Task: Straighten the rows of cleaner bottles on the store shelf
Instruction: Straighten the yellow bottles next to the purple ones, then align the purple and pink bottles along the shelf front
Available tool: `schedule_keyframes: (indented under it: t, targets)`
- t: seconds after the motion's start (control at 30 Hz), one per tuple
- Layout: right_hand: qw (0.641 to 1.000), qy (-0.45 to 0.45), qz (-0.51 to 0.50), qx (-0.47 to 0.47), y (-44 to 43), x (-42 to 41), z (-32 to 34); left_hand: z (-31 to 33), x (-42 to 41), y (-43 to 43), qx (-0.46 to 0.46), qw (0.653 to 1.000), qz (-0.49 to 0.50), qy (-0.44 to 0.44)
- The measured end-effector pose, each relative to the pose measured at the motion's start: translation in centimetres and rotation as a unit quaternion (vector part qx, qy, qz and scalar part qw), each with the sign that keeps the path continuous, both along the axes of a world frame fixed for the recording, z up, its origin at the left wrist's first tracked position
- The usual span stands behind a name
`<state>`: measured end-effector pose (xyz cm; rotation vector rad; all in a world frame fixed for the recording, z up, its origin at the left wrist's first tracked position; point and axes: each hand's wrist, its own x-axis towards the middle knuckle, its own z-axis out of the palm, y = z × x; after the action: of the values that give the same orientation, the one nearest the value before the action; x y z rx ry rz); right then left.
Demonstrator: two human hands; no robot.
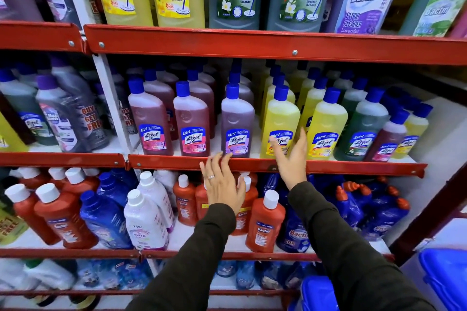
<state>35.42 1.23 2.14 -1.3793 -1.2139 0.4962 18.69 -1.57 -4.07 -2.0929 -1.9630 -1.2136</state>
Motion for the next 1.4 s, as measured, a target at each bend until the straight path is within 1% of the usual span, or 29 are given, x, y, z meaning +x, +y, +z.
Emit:
schedule_keyframes:
  t: [0.07, 0.13, 0.17, 0.23, 0.3, 0.37, 0.47, 0.67, 0.77, 0.83, 0.9, 1.0, 1.07, 1.13, 1.17, 1.2, 1.3, 1.4]
  targets:
    - [0.998, 0.059, 0.011, 0.025, -0.8, -0.2, 0.3, 1.0, 2.2, -0.6, 0.029, 0.992, -0.095, -0.078]
    - [0.996, 0.082, 0.027, 0.027, -1.2, -0.1, 0.4, 2.7, 4.2, -1.1, 0.020, 0.969, -0.196, -0.152]
    - [0.995, 0.089, 0.035, 0.024, -1.3, -0.1, 0.3, 3.7, 5.1, -1.1, 0.003, 0.957, -0.225, -0.181]
    - [0.993, 0.108, 0.052, 0.019, -1.1, 0.2, 0.1, 5.4, 7.0, -0.6, -0.041, 0.936, -0.236, -0.257]
    - [0.990, 0.127, 0.062, 0.002, -1.0, 0.5, 0.0, 6.9, 8.2, 0.3, -0.105, 0.905, -0.226, -0.344]
    - [0.988, 0.134, 0.075, -0.016, -0.8, 0.7, -0.1, 7.6, 8.4, 1.4, -0.161, 0.877, -0.230, -0.390]
    - [0.986, 0.137, 0.094, -0.028, -1.0, 1.2, -0.1, 7.6, 8.7, 2.3, -0.178, 0.862, -0.235, -0.412]
    - [0.985, 0.131, 0.110, -0.024, -0.9, 1.7, -0.1, 7.6, 8.9, 2.2, -0.159, 0.875, -0.233, -0.393]
    - [0.985, 0.131, 0.112, -0.019, -1.1, 1.8, 0.0, 7.4, 8.8, 2.1, -0.170, 0.872, -0.236, -0.395]
    - [0.988, 0.124, 0.094, -0.018, -1.3, 1.7, -0.3, 6.9, 8.7, 2.0, -0.157, 0.873, -0.239, -0.396]
    - [0.993, 0.104, 0.051, -0.009, -1.7, 1.2, -0.7, 6.4, 8.4, 1.4, -0.112, 0.880, -0.232, -0.399]
    - [0.992, 0.105, 0.007, 0.064, -2.6, 0.0, -1.0, 5.6, 7.2, 0.4, -0.009, 0.892, -0.199, -0.407]
    - [0.990, 0.098, 0.033, 0.100, -2.7, -1.3, -1.3, 5.4, 6.0, 0.2, 0.063, 0.903, -0.157, -0.394]
    - [0.987, 0.091, 0.101, 0.089, -2.9, -2.9, -1.2, 5.5, 4.6, 0.4, 0.121, 0.906, -0.114, -0.389]
    - [0.985, 0.086, 0.135, 0.071, -3.0, -3.8, -0.9, 5.6, 3.9, 0.7, 0.131, 0.905, -0.104, -0.391]
    - [0.982, 0.081, 0.160, 0.050, -3.0, -4.7, -0.4, 5.9, 3.2, 0.8, 0.123, 0.903, -0.104, -0.399]
    - [0.977, 0.088, 0.194, -0.007, -2.2, -6.7, 0.9, 6.8, 1.4, 1.8, 0.026, 0.892, -0.134, -0.432]
    - [0.972, 0.106, 0.206, -0.028, -1.6, -7.3, 1.3, 6.9, 0.0, 2.8, -0.040, 0.889, -0.160, -0.426]
